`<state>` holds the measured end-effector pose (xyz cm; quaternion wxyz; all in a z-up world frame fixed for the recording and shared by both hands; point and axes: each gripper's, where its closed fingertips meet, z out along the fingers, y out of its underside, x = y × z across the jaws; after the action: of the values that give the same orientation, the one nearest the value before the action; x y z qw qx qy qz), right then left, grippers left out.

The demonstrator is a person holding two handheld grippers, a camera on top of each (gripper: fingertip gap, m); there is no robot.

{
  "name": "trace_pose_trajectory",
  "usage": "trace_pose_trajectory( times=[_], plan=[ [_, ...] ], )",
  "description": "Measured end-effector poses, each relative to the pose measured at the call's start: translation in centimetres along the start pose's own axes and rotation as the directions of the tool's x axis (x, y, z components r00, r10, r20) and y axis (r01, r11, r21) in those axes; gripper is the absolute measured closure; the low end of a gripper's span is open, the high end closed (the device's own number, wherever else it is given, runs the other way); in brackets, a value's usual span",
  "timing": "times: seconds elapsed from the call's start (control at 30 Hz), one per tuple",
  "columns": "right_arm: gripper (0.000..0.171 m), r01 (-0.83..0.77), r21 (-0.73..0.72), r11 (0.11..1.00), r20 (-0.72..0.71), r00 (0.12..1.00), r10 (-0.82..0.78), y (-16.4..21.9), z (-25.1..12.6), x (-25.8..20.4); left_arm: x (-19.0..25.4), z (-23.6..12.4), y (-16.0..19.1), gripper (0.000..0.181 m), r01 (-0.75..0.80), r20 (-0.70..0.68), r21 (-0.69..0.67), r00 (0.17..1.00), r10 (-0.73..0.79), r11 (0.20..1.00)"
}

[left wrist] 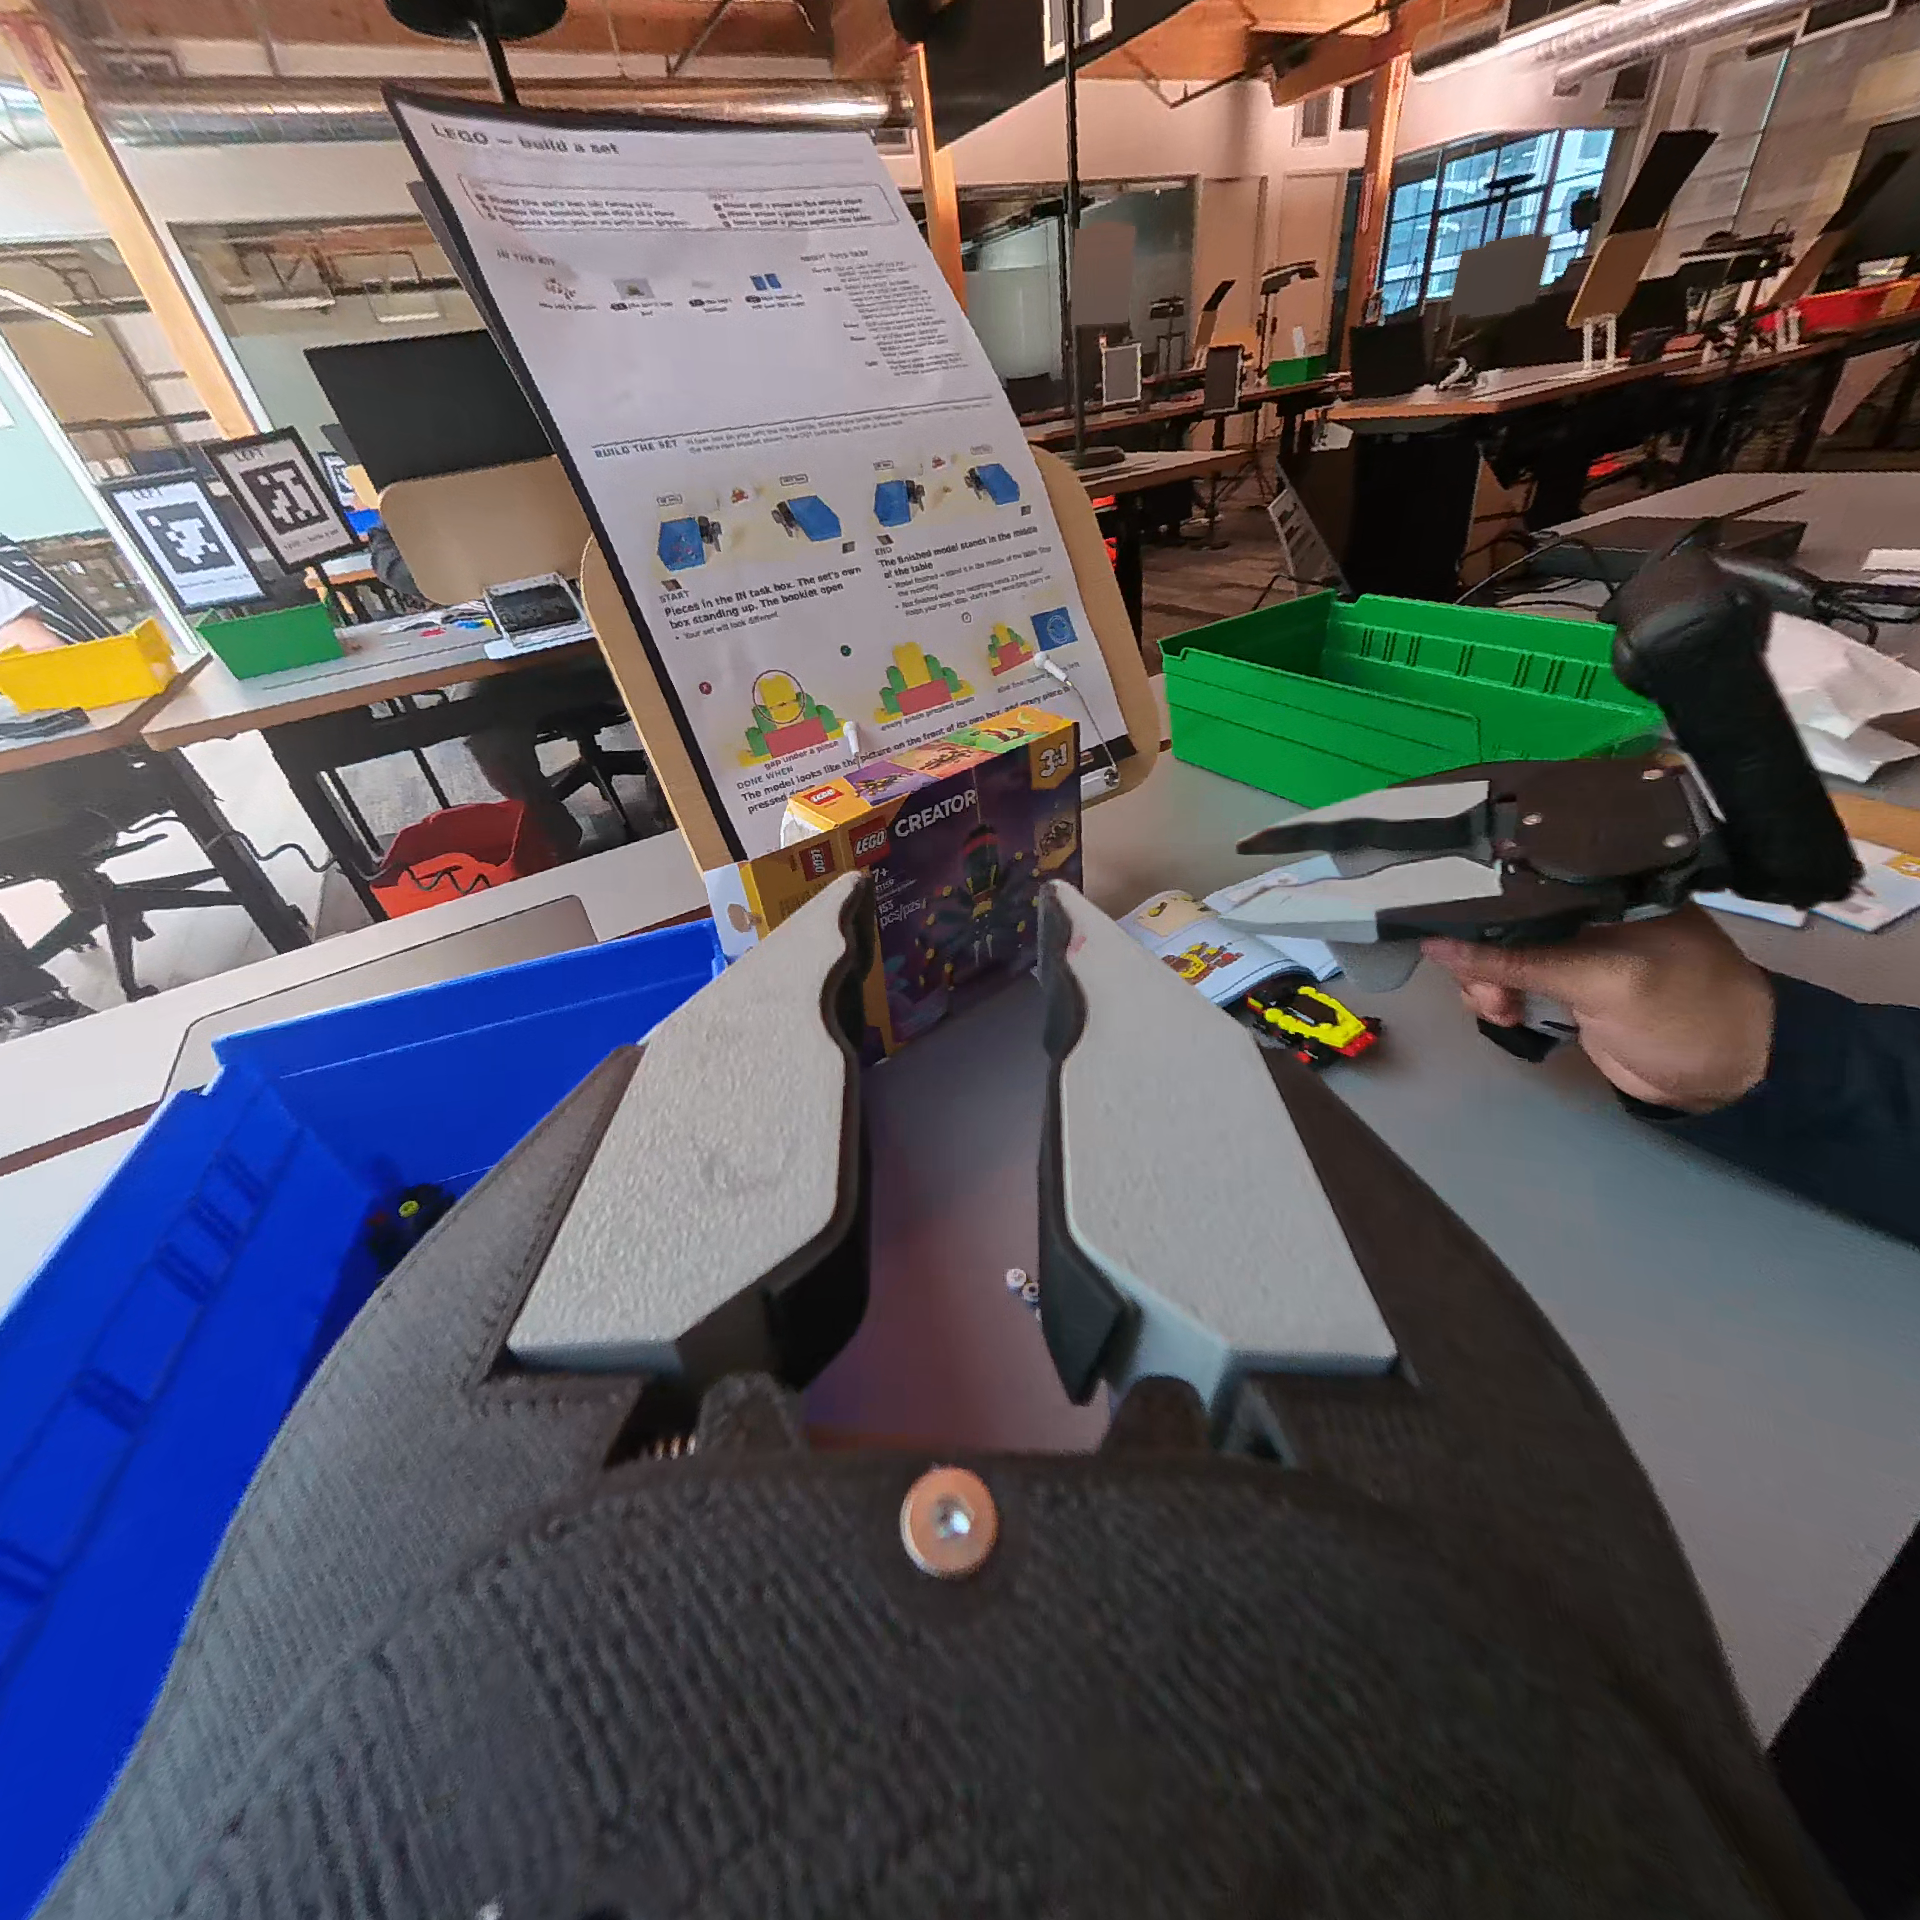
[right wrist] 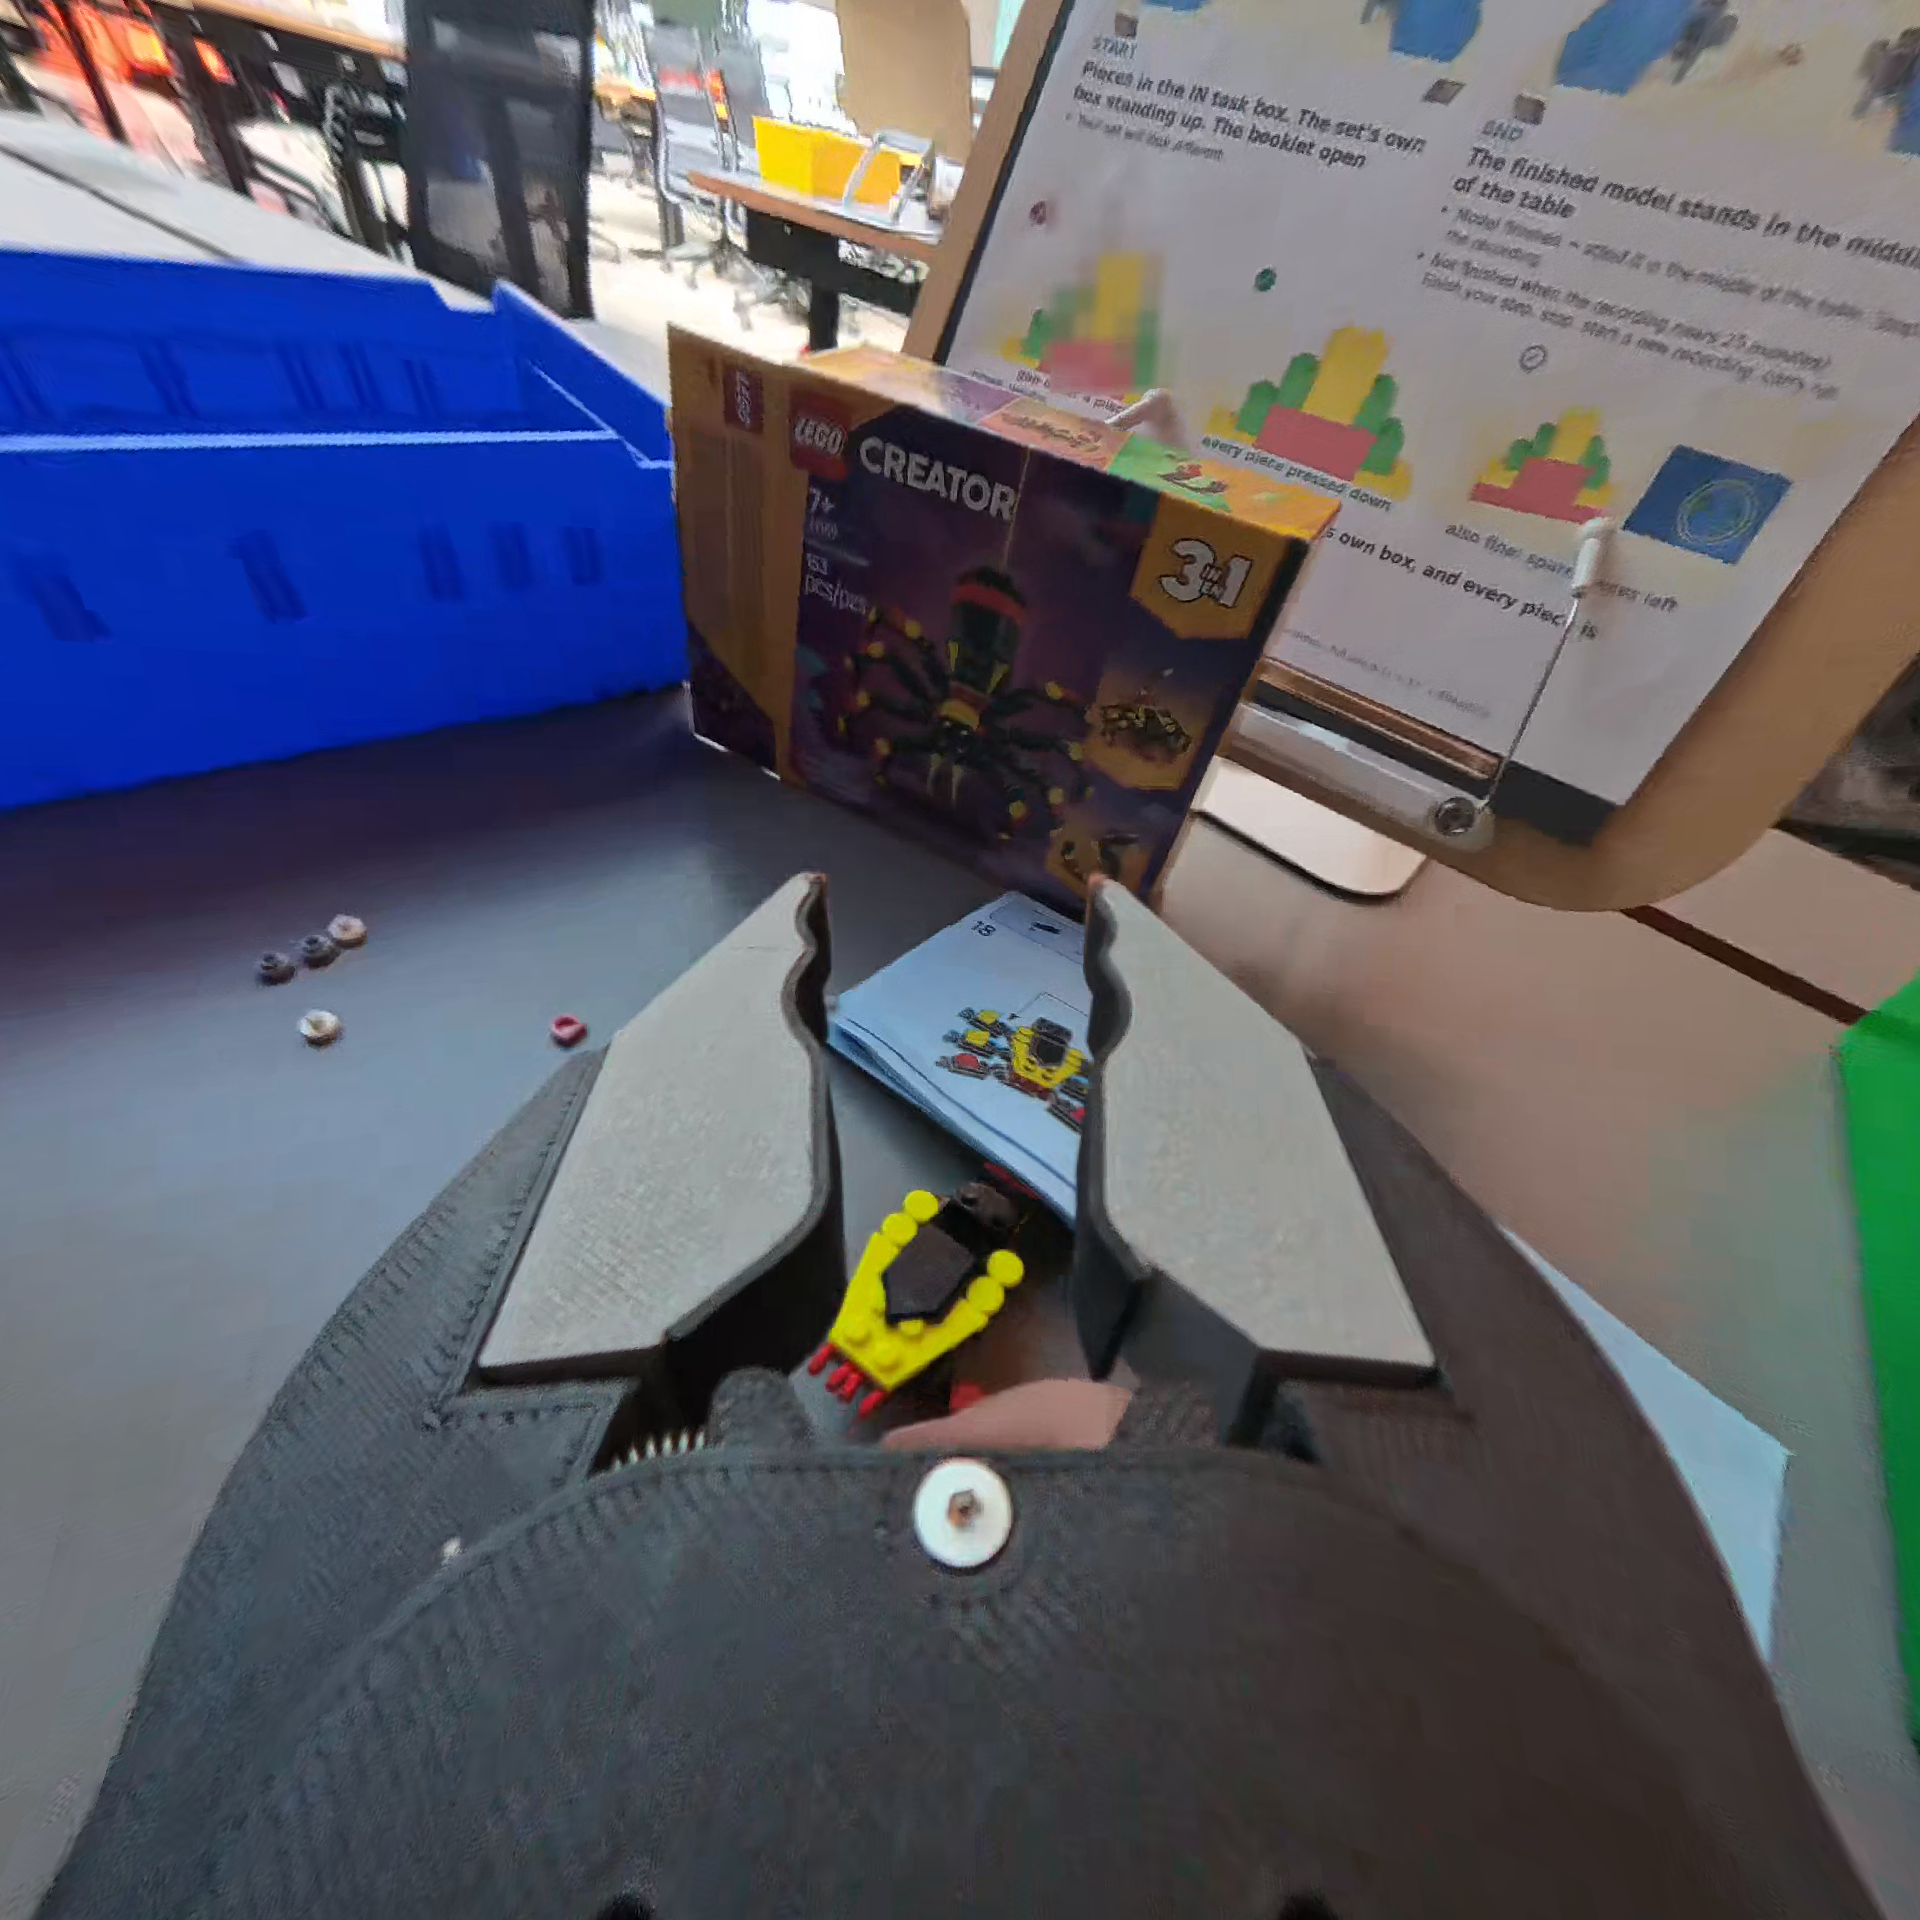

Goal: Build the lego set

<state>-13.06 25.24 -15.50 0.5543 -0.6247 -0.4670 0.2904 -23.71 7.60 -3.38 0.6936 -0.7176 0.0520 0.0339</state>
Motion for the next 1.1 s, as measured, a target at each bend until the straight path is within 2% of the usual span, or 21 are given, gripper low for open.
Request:
trace_pose_trajectory(
  times=[0.07, 0.13, 0.3, 0.4, 0.43, 0.5, 0.57, 0.63, 0.67, 0.73, 0.8, 0.87, 0.9, 0.93, 0.97, 1.03, 1.1],
  plan=[
    [0.127, 0.073, -0.031, 0.997, -0.051, 0.996, -0.075, 0.9, -0.1, 1.2, -0.2, -0.4, -0.1, 0.152, -0.014, 0.012, -0.014, 1.0, 0.015, 1.0],
    [0.126, 0.066, -0.041, 0.997, -0.101, 0.992, -0.069, 1.3, -0.8, 3.7, -0.9, -1.3, 0.1, 0.151, -0.031, 0.036, -0.051, 0.999, 0.033, 0.998],
    [0.126, -0.143, 0.067, 0.988, -0.253, 0.955, 0.155, 1.0, -4.1, 11.9, -3.1, -4.8, 1.7, 0.149, -0.048, 0.072, -0.129, 0.996, 0.058, 0.991],
    [0.126, -0.248, 0.139, 0.959, -0.22, 0.936, 0.274, 1.0, -5.2, 13.9, -3.5, -6.2, 1.5, 0.149, 0.026, 0.021, -0.111, 1.0, -0.024, 0.994],
    [0.133, -0.251, 0.14, 0.958, -0.147, 0.951, 0.271, 0.8, -5.0, 13.2, -3.6, -6.5, 1.1, 0.149, 0.038, 0.009, -0.093, 0.999, -0.038, 0.995],
    [0.166, -0.222, 0.067, 0.973, 0.045, 0.975, 0.22, 1.3, -3.9, 10.1, -3.3, -6.8, 0.5, 0.151, 0.041, -0.02, -0.055, 0.999, -0.042, 0.998],
    [0.17, -0.169, -0.071, 0.983, 0.137, 0.975, 0.177, 3.1, -2.2, 7.8, -3.2, -6.8, 0.4, 0.152, 0.036, -0.031, -0.053, 0.999, -0.038, 0.998],
    [0.171, -0.063, -0.171, 0.983, 0.157, 0.983, 0.09, 4.6, -0.2, 6.5, -3.3, -6.7, 0.4, 0.152, 0.029, -0.027, -0.053, 0.999, -0.03, 0.998],
    [0.171, -0.017, -0.262, 0.965, 0.187, 0.98, 0.068, 6.0, 0.8, 5.7, -3.3, -6.6, 0.2, 0.153, 0.029, -0.028, -0.046, 0.999, -0.03, 0.999],
    [0.171, 0.087, -0.493, 0.866, 0.194, 0.981, 0.012, 9.9, 2.2, 5.4, -3.2, -6.7, 0.0, 0.153, 0.032, -0.035, -0.038, 0.999, -0.034, 0.999],
    [0.171, 0.142, -0.506, 0.851, 0.209, 0.977, -0.039, 10.1, 3.1, 5.4, -3.4, -6.7, 0.0, 0.153, 0.032, -0.028, -0.038, 0.999, -0.033, 0.999],
    [0.171, 0.131, -0.535, 0.835, 0.142, 0.988, -0.064, 9.7, 3.4, 6.9, -3.7, -6.9, -0.1, 0.153, 0.031, -0.016, -0.034, 0.999, -0.032, 0.999],
    [0.171, 0.131, -0.468, 0.874, 0.139, 0.988, -0.074, 8.5, 3.8, 6.9, -3.9, -6.9, -0.1, 0.154, 0.033, -0.012, -0.03, 0.999, -0.034, 0.999],
    [0.171, 0.128, -0.39, 0.912, 0.197, 0.979, -0.053, 7.3, 4.0, 5.7, -4.0, -6.8, 0.0, 0.154, 0.039, -0.008, -0.029, 0.999, -0.039, 0.999],
    [0.171, 0.118, -0.381, 0.917, 0.236, 0.971, -0.026, 7.2, 4.0, 4.8, -4.1, -6.7, 0.2, 0.154, 0.046, -0.009, -0.034, 0.999, -0.046, 0.998],
    [0.171, 0.161, -0.519, 0.839, 0.215, 0.975, -0.054, 10.0, 4.2, 5.4, -4.3, -6.2, 1.2, 0.154, 0.056, -0.015, -0.076, 0.998, -0.057, 0.996],
    [0.171, 0.154, -0.467, 0.871, 0.202, 0.977, -0.064, 9.3, 4.5, 5.5, -4.7, -5.8, 2.6, 0.151, 0.046, -0.007, -0.144, 0.999, -0.047, 0.988]
  ],
)
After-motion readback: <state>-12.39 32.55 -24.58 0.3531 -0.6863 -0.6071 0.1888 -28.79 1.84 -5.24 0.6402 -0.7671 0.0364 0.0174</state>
